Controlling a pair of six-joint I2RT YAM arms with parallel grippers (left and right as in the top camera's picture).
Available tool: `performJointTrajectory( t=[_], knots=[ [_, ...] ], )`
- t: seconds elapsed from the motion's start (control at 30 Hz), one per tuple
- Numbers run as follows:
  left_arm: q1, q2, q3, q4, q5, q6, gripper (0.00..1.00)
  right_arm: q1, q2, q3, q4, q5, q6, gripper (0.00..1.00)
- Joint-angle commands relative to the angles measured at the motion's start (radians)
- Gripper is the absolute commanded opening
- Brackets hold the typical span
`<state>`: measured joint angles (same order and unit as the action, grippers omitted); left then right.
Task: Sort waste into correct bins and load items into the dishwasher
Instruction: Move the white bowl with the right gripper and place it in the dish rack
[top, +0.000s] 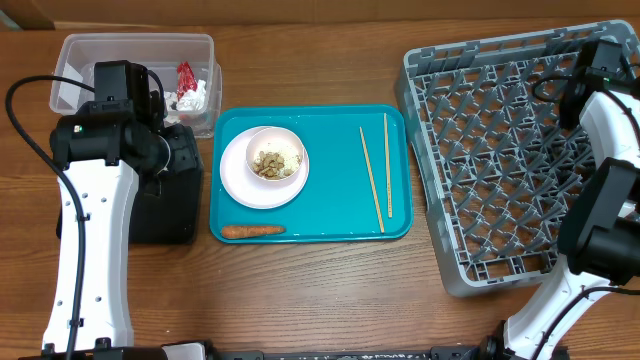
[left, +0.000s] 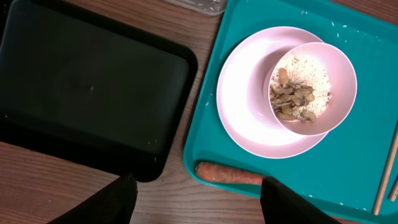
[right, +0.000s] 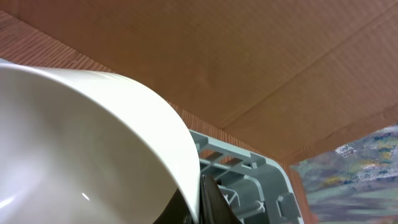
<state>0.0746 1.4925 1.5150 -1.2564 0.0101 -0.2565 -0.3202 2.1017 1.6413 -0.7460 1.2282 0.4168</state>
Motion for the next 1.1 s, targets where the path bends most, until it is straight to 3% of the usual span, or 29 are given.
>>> performJointTrajectory(
  t=[0.0, 0.07, 0.27, 0.6, 0.77, 0.87, 0.93, 1.07],
  knots=[
    [0.002, 0.008, -0.006, 0.005, -0.01, -0.01, 0.67, 0.053, 0.003, -0.001, -0.023, -0.08, 0.006, 0.08],
    [0.002, 0.008, -0.006, 0.005, -0.01, -0.01, 0.67, 0.064, 0.003, -0.001, -0.037, -0.102, 0.006, 0.27],
    [0.002, 0.008, -0.006, 0.005, -0.01, -0.01, 0.68, 0.094, 0.002, -0.001, -0.074, -0.137, 0.006, 0.42],
    [0.002, 0.008, -0.006, 0.005, -0.01, -0.01, 0.69, 0.179, -0.028, -0.001, -0.146, -0.162, 0.007, 0.44],
    [0.002, 0.008, -0.006, 0.005, -0.01, -0.01, 0.7, 0.217, -0.142, -0.001, -0.281, -0.416, 0.049, 0.43],
    [0.002, 0.008, -0.006, 0.003, -0.01, -0.01, 0.72, 0.22, -0.221, -0.001, -0.377, -0.752, 0.047, 0.27],
    [0.002, 0.008, -0.006, 0.0, -0.01, -0.01, 0.75, 0.22, -0.272, -0.001, -0.493, -1.028, 0.002, 0.11],
    [0.002, 0.008, -0.006, 0.001, -0.01, -0.01, 0.77, 0.222, -0.287, -0.001, -0.66, -1.181, -0.089, 0.07]
  ],
)
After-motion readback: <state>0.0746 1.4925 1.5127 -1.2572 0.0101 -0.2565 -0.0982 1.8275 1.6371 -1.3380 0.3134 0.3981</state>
